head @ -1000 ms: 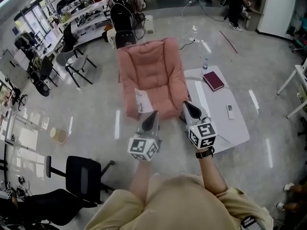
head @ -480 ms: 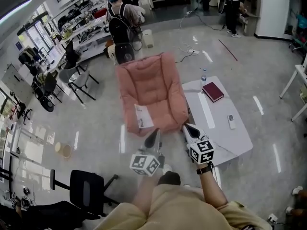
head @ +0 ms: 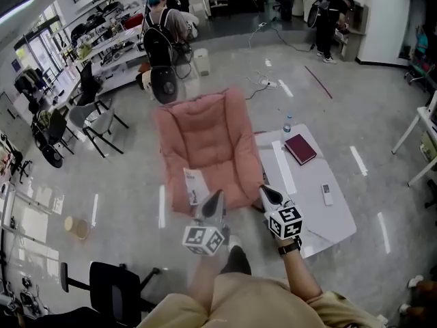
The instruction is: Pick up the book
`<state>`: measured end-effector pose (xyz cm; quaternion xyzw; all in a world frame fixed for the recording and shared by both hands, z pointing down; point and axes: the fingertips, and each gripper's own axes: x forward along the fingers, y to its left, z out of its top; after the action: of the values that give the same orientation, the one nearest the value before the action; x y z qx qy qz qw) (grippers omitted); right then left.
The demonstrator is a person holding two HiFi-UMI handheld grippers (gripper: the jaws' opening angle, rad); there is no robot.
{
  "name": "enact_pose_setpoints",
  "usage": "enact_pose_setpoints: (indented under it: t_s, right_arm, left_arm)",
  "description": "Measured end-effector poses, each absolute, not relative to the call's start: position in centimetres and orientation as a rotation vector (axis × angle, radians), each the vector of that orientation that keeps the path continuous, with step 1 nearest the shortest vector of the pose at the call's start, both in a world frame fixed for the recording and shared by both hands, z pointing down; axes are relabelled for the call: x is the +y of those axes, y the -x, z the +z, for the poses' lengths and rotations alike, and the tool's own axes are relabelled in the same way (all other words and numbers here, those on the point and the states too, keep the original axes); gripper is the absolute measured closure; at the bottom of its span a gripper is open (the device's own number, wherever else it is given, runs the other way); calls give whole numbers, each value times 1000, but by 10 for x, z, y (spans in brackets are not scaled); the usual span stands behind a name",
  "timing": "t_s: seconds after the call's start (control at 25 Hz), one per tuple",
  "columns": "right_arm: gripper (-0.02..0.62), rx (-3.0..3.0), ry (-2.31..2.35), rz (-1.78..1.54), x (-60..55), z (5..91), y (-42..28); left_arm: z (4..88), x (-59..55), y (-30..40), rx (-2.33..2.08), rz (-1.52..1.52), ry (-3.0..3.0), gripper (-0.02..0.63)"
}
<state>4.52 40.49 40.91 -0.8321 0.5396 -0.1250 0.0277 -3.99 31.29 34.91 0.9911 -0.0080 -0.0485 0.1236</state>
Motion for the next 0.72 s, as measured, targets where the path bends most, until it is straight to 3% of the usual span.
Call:
enact_pose_setpoints:
  t_s: [0.44,0.72]
  right_arm:
    - [591,1936,2494,-409,212,401,-123]
    - [591,2174,2334,-403,95,393,-111]
  left_arm:
    - [355,137,-50,-152,-176,-2829,606]
    - [385,27,-47,-324,-143,-2762,606]
